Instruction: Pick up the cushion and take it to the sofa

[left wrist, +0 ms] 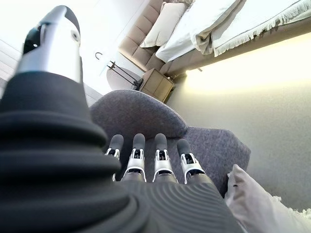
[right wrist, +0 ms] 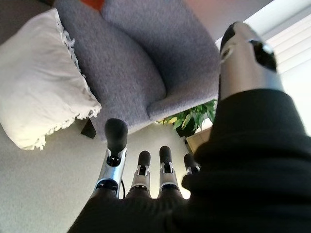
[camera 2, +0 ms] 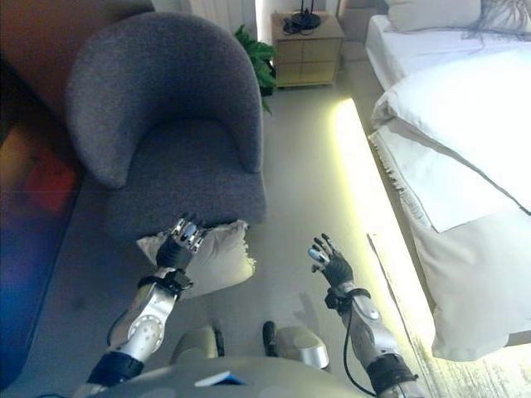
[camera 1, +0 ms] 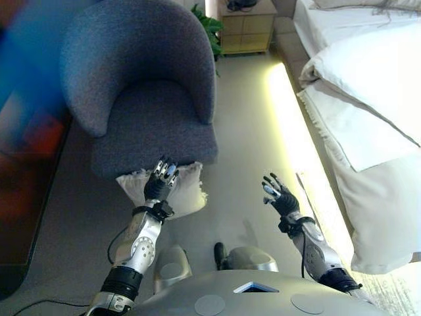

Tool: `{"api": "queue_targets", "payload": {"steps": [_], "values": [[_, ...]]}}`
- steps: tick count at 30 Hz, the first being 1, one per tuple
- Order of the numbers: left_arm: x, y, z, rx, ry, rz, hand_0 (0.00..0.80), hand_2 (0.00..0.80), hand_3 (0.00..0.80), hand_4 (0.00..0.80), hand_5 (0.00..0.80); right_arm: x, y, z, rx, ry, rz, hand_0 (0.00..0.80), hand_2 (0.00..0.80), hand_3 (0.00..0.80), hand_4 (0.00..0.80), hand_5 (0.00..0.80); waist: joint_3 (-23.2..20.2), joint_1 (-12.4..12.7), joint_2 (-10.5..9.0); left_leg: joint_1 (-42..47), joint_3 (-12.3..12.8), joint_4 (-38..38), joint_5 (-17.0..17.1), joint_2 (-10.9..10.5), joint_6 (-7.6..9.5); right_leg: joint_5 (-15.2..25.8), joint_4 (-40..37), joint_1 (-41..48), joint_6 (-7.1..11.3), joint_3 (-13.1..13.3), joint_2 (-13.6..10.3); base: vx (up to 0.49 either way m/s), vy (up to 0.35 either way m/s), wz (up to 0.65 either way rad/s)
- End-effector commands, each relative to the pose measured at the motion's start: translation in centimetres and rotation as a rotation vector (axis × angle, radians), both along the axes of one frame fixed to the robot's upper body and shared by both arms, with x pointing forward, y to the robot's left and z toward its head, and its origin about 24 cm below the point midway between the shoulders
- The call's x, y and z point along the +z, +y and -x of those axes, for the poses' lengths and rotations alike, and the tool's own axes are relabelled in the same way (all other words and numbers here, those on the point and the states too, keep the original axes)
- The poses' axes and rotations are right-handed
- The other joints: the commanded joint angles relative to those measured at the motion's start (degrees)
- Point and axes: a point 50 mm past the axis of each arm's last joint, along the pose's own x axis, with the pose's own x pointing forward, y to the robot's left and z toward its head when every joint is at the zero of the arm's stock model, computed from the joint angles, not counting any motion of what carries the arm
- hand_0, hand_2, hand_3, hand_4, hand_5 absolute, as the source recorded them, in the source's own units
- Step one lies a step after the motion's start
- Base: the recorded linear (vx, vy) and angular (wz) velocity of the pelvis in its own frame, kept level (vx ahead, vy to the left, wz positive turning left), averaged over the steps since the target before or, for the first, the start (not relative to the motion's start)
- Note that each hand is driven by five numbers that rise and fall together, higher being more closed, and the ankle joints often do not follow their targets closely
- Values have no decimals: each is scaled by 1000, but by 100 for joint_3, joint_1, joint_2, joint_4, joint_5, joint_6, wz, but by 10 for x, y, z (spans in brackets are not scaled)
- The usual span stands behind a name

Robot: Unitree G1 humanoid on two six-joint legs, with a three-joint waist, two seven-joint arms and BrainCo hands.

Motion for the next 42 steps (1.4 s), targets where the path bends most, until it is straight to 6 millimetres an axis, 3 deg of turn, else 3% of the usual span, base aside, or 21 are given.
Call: {"api": "queue_targets", "payload": {"steps": [1, 4, 11, 15, 18, 19, 21, 23, 24, 26, 28, 31, 33, 35, 42], "values": [[23, 9, -7, 25, -140, -9, 0, 0, 0, 0, 0, 20, 1, -10, 10, -124, -21, 0, 0, 0, 0, 0, 185, 124, 69, 181, 97, -718, 971, 257, -130, -112, 132, 112, 876, 89, -472, 239, 71, -13], [19, 10, -4, 33, -132, -3, 0, 0, 0, 0, 0, 17, 0, -6, 8, -114, -19, 0, 0, 0, 0, 0, 182, 121, 152, 202, 84, -923, 1006, 314, -159, -315, 213, 275, 906, 148, -496, 218, 79, -20], [20, 12, -6, 36, -141, 21, 0, 0, 0, 0, 0, 21, 1, -8, 27, -127, -14, 0, 0, 0, 0, 0, 130, 2, 275, 358, 206, -723, 830, 214, -126, -447, 443, 143, 927, 45, -591, 188, 143, -26], [22, 7, -13, -2, -162, 26, 0, 0, 0, 0, 0, 24, 2, -12, 9, -154, -4, 0, 0, 0, 0, 0, 156, 19, 335, 134, 456, -656, 863, 135, -103, -630, 616, 120, 928, -175, -569, 221, 208, 7], [25, 6, -17, -22, -160, -3, 0, 0, 0, 0, 0, 28, 7, -23, -27, -169, -14, 0, 0, 0, 0, 0, 213, 140, 274, -34, 285, -275, 607, -62, 22, -730, 988, -5, 1005, -273, -731, 173, 170, 33], [25, 7, -16, -23, -158, -15, 0, 0, 0, 0, 0, 30, 9, -25, -29, -169, -27, 0, 0, 0, 0, 0, 214, 174, 235, -51, 316, -133, 528, -118, 62, -697, 1092, 13, 1087, -267, -815, 319, 228, 9], [25, 12, -12, -21, -152, -46, 0, 0, 0, 0, 0, 31, 12, -25, -6, -175, -37, 0, 0, 0, 0, 0, 142, 246, 168, 8, 431, -42, 321, -289, 301, -403, 1623, -1, 1322, -276, -1027, 333, 235, -12], [23, 17, -11, -17, -139, -77, 0, 0, 0, 0, 0, 30, 16, -26, -8, -173, -50, 0, 0, 0, 0, 0, 69, 302, 160, 147, 479, -122, 223, -463, 478, 123, 2369, -142, 1489, -312, -1185, 261, 229, -18], [21, 19, -11, -17, -132, -84, 0, 0, 0, 0, 0, 29, 19, -27, -15, -170, -53, 0, 0, 0, 0, 0, 39, 322, 236, 293, 494, -185, 131, -543, 595, 442, 3198, -356, 1491, -341, -1247, 269, 297, -27], [20, 21, -13, -19, -121, -102, 0, 0, 0, 0, 0, 27, 23, -27, -34, -157, -57, 0, 0, 0, 0, 0, 56, 329, 345, 520, 484, -206, -7, -655, 693, 566, 4440, -845, 1366, -416, -1305, 270, 296, -18], [21, 22, -13, -20, -121, -107, 0, 0, 0, 0, 0, 23, 27, -25, -34, -143, -57, 0, 0, 0, 0, 0, 69, 338, 432, 634, 464, -166, -65, -702, 721, 696, 4621, -1238, 1259, -487, -1325, 204, 177, 8], [24, 24, -14, -38, -133, -106, 0, 0, 0, 0, 0, 20, 26, -18, -42, -130, -57, 0, 0, 0, 0, 0, 71, 252, 360, 760, 382, -190, -116, -864, 678, 690, 3311, -1364, 1221, -472, -1406, 228, -7, 1], [24, 24, -13, -43, -128, -106, 0, 0, 0, 0, 0, 17, 21, -11, -63, -119, -64, 0, 0, 0, 0, 0, 109, 106, 210, 861, 336, -205, -188, -965, 619, 817, 1856, -1241, 1334, -327, -1482, 260, -161, 10], [22, 25, -10, -35, -123, -105, 0, 0, 0, 0, 0, 18, 20, -7, -49, -118, -73, 0, 0, 0, 0, 0, 165, 20, 93, 965, 386, -179, -304, -961, 552, 1033, 1026, -1093, 1482, -287, -1575, 195, -165, 40], [20, 25, 4, -33, -132, -93, 0, 0, 0, 0, 0, 19, 18, -18, -3, -101, -75, 0, 0, 0, 0, 0, 110, 105, -36, 1187, 388, -96, -499, -725, 399, 1013, 180, -760, 1668, -129, -1669, 162, -111, 17]]}}
